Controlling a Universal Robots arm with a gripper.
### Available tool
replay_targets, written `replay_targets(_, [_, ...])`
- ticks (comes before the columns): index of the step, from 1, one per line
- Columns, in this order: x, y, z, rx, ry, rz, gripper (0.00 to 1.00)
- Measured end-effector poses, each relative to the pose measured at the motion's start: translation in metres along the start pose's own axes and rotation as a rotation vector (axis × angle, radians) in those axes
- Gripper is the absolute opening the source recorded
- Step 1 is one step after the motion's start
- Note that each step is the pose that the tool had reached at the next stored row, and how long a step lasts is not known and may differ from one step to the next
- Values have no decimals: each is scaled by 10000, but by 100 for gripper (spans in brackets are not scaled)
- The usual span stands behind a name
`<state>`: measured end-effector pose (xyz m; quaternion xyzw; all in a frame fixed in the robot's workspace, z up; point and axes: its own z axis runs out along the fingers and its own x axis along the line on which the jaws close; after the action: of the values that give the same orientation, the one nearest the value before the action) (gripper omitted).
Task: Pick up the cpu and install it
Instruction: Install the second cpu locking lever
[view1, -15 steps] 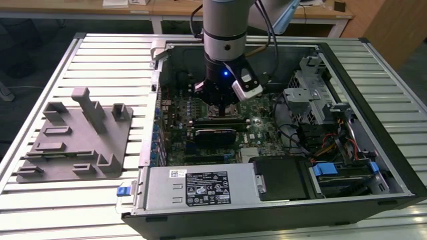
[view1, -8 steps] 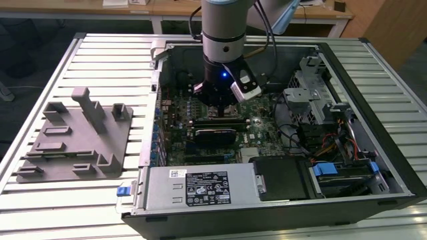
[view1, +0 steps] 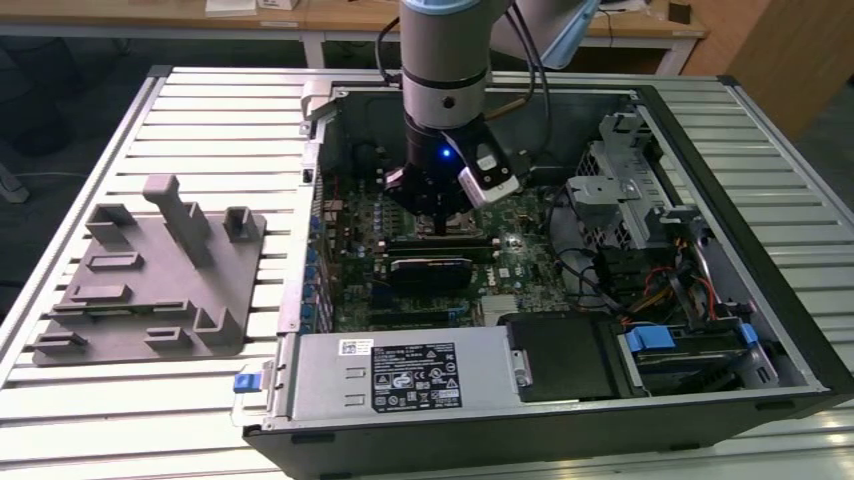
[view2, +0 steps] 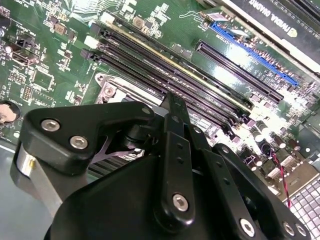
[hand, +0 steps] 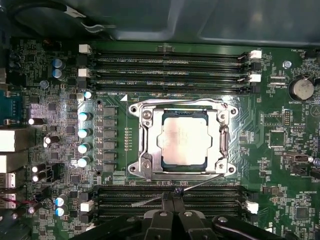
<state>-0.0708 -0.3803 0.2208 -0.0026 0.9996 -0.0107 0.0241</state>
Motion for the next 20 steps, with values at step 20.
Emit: replay_targets(20, [188, -20, 86, -307, -43, -18, 11])
